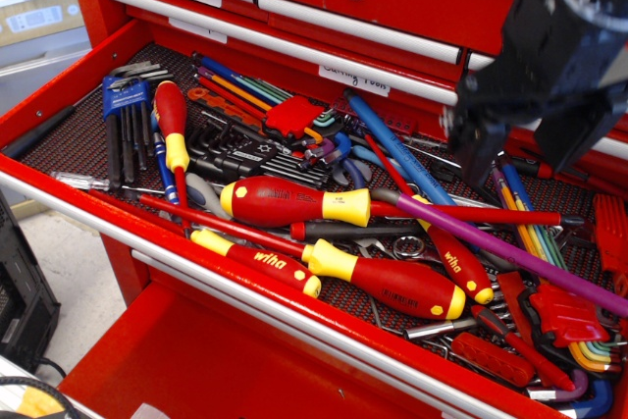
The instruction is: Pick up violet Allen key
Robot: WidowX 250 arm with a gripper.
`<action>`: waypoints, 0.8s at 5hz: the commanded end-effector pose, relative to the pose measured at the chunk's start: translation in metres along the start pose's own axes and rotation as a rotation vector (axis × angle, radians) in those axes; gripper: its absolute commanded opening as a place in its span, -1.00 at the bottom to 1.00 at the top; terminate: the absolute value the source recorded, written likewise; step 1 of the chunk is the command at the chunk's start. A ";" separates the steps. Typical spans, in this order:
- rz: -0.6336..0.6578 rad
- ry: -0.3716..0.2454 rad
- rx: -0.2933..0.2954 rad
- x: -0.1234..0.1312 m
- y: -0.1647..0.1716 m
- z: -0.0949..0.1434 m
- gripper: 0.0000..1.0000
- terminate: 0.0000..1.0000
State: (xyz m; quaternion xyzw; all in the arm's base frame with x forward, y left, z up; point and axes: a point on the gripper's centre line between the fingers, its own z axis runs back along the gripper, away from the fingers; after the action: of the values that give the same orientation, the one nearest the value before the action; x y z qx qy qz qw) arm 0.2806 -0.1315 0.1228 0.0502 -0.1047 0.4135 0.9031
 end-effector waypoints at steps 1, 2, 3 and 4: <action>0.225 -0.065 -0.040 -0.002 -0.019 -0.017 1.00 -1.00; 0.277 -0.070 -0.050 -0.005 -0.020 -0.032 1.00 -1.00; 0.316 -0.090 -0.057 -0.006 -0.019 -0.045 1.00 -1.00; 0.326 -0.117 -0.091 -0.002 -0.028 -0.061 1.00 -1.00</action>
State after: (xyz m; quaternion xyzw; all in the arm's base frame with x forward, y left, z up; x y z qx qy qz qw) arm 0.3038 -0.1407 0.0488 0.0273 -0.1741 0.5339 0.8270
